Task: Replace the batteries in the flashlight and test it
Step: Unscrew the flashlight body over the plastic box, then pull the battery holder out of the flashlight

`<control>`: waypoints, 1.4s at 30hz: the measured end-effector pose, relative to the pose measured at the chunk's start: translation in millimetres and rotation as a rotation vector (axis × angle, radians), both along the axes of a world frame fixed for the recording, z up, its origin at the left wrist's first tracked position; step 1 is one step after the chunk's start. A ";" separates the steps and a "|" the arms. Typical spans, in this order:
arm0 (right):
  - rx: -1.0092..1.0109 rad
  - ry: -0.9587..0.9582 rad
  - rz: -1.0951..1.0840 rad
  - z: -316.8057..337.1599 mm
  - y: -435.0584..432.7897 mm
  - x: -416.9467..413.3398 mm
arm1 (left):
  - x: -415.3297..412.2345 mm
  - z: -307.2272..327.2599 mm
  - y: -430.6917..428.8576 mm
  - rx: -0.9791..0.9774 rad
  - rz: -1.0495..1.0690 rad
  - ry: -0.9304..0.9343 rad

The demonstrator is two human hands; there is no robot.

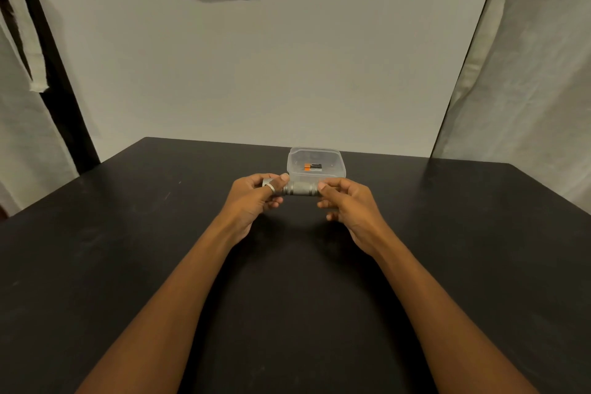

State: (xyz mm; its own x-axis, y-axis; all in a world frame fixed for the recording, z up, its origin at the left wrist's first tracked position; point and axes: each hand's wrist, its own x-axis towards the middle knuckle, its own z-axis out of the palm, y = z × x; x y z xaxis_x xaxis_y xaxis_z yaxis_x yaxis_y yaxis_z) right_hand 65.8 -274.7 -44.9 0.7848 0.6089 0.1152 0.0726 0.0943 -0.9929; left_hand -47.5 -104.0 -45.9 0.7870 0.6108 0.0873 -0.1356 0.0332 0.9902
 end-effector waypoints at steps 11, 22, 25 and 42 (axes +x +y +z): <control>0.054 0.023 0.071 0.0 -3.1 1.9 | 1.1 -0.6 1.1 -0.015 0.003 0.010; -0.053 -0.060 -0.068 5.9 -13.4 14.6 | 0.7 0.6 0.4 -0.054 0.012 -0.007; -0.275 -0.263 -0.128 11.1 -25.3 28.1 | 1.1 0.9 1.0 -0.062 0.017 -0.005; -0.677 -0.531 -0.032 10.5 -52.5 50.7 | 0.1 2.9 -0.4 -0.063 0.027 0.003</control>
State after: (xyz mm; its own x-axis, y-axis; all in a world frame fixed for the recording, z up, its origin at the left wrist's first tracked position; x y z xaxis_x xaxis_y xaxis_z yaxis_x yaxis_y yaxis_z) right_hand 116.5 -327.2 -34.3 0.7481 0.6572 0.0919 0.5357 -0.5164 -0.6681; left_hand -47.5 -104.4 -43.0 0.7703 0.6360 0.0455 -0.1343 0.0921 0.9867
